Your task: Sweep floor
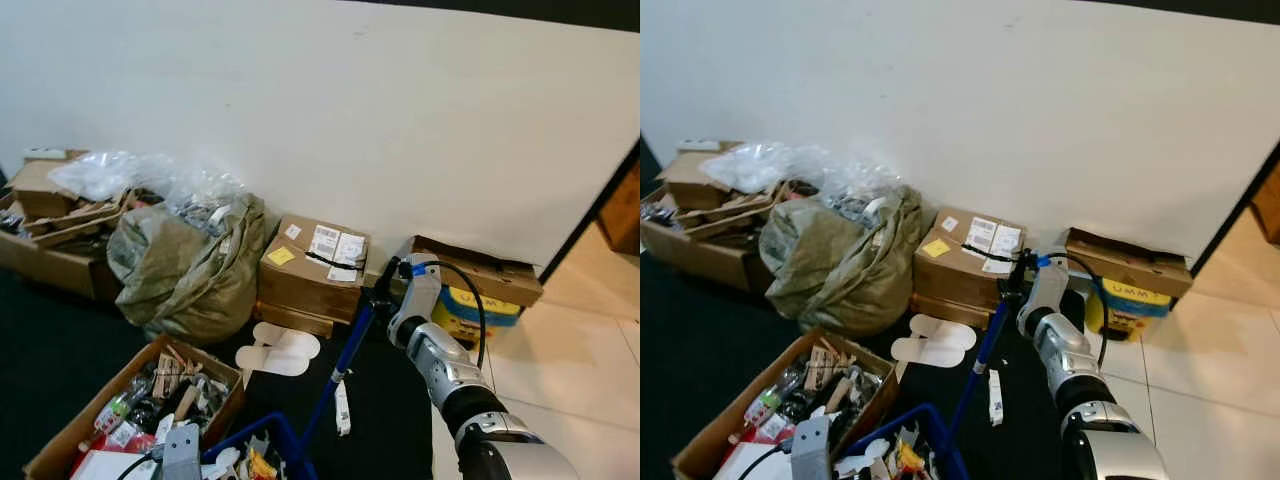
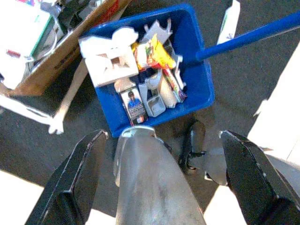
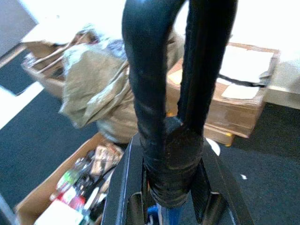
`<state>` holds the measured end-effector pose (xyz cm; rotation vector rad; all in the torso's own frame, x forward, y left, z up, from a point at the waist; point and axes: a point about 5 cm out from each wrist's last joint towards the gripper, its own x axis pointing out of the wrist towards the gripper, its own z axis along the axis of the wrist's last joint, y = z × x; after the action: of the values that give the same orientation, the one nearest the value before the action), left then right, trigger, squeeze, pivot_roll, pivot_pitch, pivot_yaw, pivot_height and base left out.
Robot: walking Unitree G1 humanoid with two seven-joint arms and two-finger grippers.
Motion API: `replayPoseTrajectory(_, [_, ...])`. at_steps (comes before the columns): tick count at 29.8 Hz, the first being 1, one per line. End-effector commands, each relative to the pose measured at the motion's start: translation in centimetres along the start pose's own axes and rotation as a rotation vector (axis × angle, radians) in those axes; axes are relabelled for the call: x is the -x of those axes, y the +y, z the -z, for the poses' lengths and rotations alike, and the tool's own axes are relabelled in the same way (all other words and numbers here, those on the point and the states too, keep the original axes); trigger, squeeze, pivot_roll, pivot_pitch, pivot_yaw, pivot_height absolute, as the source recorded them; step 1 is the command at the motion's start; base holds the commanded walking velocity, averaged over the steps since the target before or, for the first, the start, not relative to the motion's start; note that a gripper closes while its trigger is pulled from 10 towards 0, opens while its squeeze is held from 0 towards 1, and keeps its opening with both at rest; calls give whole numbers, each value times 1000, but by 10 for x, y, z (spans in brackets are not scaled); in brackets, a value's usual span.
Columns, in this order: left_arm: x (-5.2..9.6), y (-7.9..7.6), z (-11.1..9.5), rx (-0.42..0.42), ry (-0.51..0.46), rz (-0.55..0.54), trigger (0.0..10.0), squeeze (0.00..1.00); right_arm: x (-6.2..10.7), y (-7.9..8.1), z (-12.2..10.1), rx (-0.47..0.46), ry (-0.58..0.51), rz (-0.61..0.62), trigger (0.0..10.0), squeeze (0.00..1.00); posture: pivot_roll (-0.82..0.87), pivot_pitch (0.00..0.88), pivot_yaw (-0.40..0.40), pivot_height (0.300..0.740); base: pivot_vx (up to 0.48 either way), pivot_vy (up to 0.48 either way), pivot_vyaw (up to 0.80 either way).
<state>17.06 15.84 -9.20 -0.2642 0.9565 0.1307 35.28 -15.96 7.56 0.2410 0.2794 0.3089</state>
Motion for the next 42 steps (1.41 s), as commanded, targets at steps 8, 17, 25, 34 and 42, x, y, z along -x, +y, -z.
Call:
replayPoseTrajectory(8, [0, -5, 3, 35, 12, 15, 10000, 0, -1, -11, -43, -58, -73, -61, 10000, 0, -49, 0, -51, 740, 0, 0, 0])
replayPoseTrajectory(17, [0, -6, 4, 43, 17, 23, 10000, 0, -4, -10, -53, -198, -128, -46, 10000, 0, -48, 0, -50, 740, 0, 0, 0])
replayPoseTrajectory(25, [0, -6, 3, 33, 12, 23, 10000, 0, -7, -8, -69, -321, -204, -33, 10000, 0, -46, 0, -45, 740, 0, 0, 0])
replayPoseTrajectory(34, [0, -6, 3, 25, 9, 28, 10000, 0, -12, 1, -80, -267, -208, -19, 10000, 0, -41, 0, -50, 740, 0, 0, 0])
replayPoseTrajectory(42, [0, -6, 2, 16, 2, 35, 10000, 0, -14, 7, -76, -247, -204, -20, 10000, 0, -32, 0, -54, 740, 0, 0, 0])
